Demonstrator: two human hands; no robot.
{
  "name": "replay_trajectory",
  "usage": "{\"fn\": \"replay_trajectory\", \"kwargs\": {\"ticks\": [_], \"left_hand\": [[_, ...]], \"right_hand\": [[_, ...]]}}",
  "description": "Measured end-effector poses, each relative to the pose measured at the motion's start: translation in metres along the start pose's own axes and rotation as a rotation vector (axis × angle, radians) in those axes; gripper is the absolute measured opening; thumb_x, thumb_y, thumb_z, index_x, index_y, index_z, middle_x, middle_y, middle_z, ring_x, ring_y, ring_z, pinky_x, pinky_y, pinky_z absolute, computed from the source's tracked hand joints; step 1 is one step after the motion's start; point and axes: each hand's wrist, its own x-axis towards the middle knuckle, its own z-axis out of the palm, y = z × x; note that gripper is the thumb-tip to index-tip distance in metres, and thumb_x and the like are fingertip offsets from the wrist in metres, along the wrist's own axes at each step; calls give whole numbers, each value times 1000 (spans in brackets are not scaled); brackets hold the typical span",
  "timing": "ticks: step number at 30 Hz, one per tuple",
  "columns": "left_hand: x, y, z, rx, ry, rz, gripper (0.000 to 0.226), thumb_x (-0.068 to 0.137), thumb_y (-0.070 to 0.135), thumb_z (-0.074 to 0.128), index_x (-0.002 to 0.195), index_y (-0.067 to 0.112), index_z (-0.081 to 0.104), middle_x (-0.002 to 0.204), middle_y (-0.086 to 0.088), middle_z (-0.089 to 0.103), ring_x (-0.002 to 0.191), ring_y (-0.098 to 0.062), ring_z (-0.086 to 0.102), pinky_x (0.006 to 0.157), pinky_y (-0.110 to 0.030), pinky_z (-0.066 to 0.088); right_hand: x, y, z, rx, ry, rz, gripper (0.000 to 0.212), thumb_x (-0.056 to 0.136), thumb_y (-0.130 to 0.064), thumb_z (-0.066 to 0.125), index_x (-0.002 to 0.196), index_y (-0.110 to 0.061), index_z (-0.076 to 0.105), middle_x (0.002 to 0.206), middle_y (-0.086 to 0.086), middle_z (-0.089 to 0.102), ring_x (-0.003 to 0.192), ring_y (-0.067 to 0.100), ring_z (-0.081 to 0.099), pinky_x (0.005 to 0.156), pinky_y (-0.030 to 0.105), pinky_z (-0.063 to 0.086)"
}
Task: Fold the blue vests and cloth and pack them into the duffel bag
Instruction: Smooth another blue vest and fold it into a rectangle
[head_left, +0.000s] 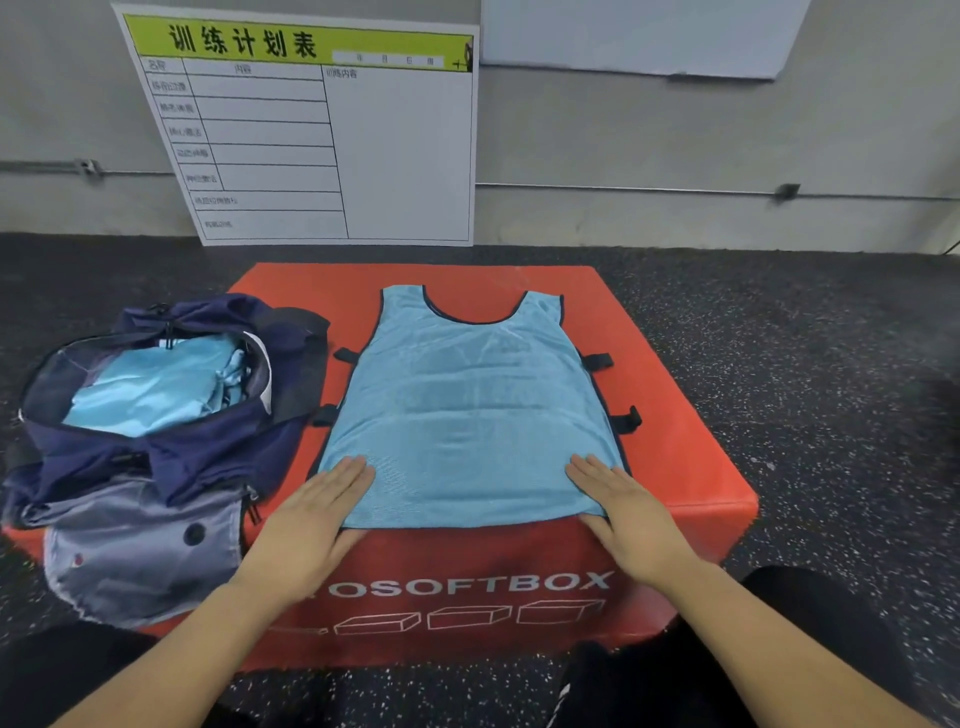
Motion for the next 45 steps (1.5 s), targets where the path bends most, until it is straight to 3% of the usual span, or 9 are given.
{"fn": "replay_trajectory", "kwargs": {"ticks": [4,9,14,22,26,33,36,41,45], "left_hand": [[4,1,-1,-141,68,-97,56,93,42,40,143,23,57,151,5,48,139,-17,48,116,-22,24],[5,-2,-8,-254,78,-168,46,87,12,71,129,30,69,141,17,56,133,-6,51,110,-15,30],[6,4,-22,-244,136,-319,53,73,-5,72,116,26,74,122,9,71,114,-18,67,95,-29,49],[20,7,-39,-291,142,-408,45,75,-1,71,109,29,69,99,16,64,99,-14,64,77,-25,42],[22,3,-44,-264,149,-410,43,72,-2,67,92,37,65,87,17,69,87,-15,67,66,-29,45],[25,-12,-63,-326,-5,-316,37,86,7,69,102,40,64,94,19,71,90,-4,66,79,-29,52],[23,-15,-69,-427,-98,-270,14,95,20,67,97,34,66,79,17,70,73,-1,63,72,-25,49],[37,-9,-75,-609,-11,-302,38,98,40,60,68,20,47,55,6,31,53,-8,28,53,-31,25],[53,-4,-72,-810,91,-435,22,98,23,65,76,22,68,51,6,41,52,-7,34,52,-25,30]], "right_hand": [[1,1,2,78,83,114,58,95,-7,61,145,-34,55,153,-19,44,146,0,34,120,17,21],[3,-3,-10,132,202,231,50,86,2,63,126,-27,71,135,-8,66,125,17,62,108,33,46],[-1,7,-23,128,240,283,47,82,4,63,118,-26,73,122,-4,72,108,25,68,92,37,53],[-3,12,-40,359,99,200,28,91,-9,71,96,-37,76,99,-25,74,97,-4,67,87,25,50],[0,16,-53,350,6,183,23,94,-12,69,92,-33,77,90,-12,76,89,12,69,84,33,50],[3,29,-75,399,-107,195,24,94,-4,69,92,-26,79,80,-10,74,67,-2,59,69,24,45],[5,38,-77,470,-114,243,25,98,-8,65,92,-28,78,73,-3,68,65,7,56,62,25,45],[19,38,-75,584,-1,283,11,96,-24,69,90,-26,77,69,-6,55,67,8,48,65,32,37],[40,47,-67,633,114,351,62,84,-60,72,72,-2,55,67,-4,43,65,12,39,63,35,27]]}}
